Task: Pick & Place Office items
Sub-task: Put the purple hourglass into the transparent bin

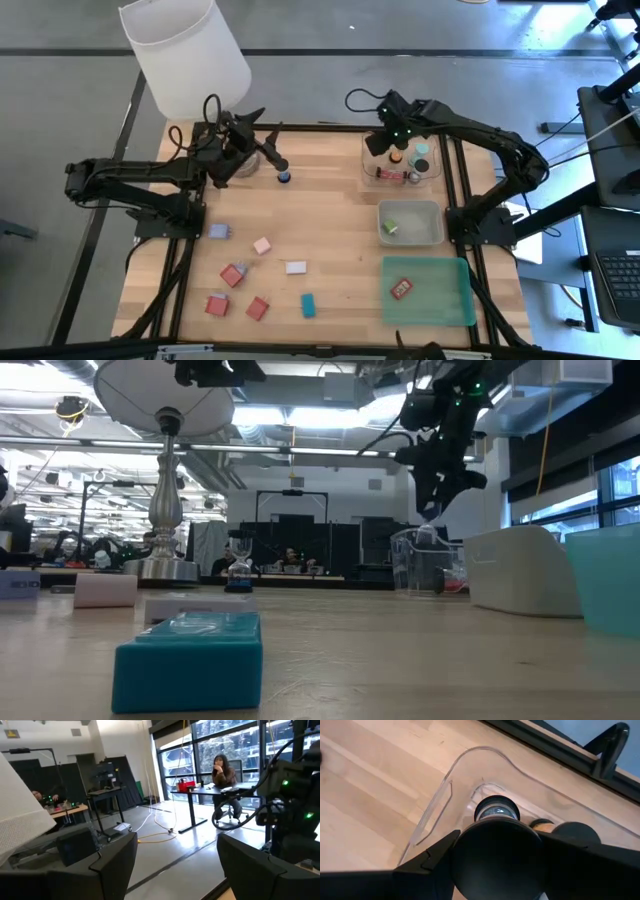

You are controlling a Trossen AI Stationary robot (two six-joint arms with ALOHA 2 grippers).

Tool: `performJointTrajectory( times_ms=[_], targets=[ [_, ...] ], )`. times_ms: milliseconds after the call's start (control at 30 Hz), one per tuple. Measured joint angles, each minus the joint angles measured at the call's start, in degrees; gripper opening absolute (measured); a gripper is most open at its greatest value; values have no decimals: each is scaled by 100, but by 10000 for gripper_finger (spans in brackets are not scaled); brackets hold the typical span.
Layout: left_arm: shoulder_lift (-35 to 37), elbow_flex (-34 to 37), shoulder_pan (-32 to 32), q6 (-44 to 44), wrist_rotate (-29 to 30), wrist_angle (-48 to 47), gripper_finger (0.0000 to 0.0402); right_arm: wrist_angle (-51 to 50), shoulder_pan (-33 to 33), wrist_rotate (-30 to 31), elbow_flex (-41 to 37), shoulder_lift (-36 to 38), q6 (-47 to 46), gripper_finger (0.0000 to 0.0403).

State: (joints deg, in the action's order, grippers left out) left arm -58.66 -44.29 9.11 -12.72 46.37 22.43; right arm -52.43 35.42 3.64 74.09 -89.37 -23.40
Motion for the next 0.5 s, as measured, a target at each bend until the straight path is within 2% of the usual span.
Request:
performJointTrajectory(
  times_ms=[167, 500],
  targets=[
    [-1, 0, 2, 180, -174, 1, 271, -9, -2, 202, -34, -190, -14, 210],
    [-1, 0, -1, 764, -1457, -1, 271, 16, -72, 585, -34, -678, -11, 210]
  ],
)
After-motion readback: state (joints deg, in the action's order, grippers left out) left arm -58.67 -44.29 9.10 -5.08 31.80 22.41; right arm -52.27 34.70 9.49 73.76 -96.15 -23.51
